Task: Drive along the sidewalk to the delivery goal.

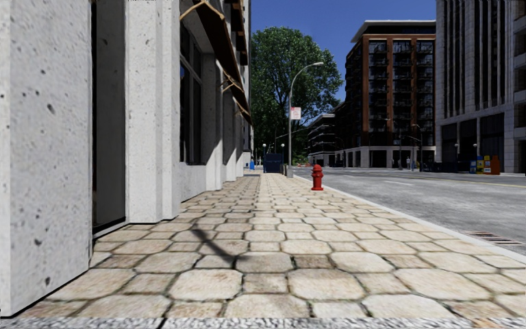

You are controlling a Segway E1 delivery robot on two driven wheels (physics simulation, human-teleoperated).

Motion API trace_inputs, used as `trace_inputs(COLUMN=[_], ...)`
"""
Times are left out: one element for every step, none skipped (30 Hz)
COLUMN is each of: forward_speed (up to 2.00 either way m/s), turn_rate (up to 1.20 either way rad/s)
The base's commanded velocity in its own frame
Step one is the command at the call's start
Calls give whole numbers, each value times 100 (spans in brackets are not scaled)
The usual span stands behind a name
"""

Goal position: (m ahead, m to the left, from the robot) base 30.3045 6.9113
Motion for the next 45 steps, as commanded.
trace_inputs(forward_speed=[200,200,200,200,200,200,200,200,200,200,200,200,200,200,200,200,200,200,200,200,200,200,200,200,200,200,200,200,200,200,200,200,200,200,200,200,200,200,200,200,200,200,200,200,200], turn_rate=[0,0,0,0,0,0,0,0,0,0,0,0,0,0,0,0,0,0,0,0,0,0,0,0,0,0,0,0,0,0,0,0,0,0,0,0,0,0,0,0,0,0,0,0,0])
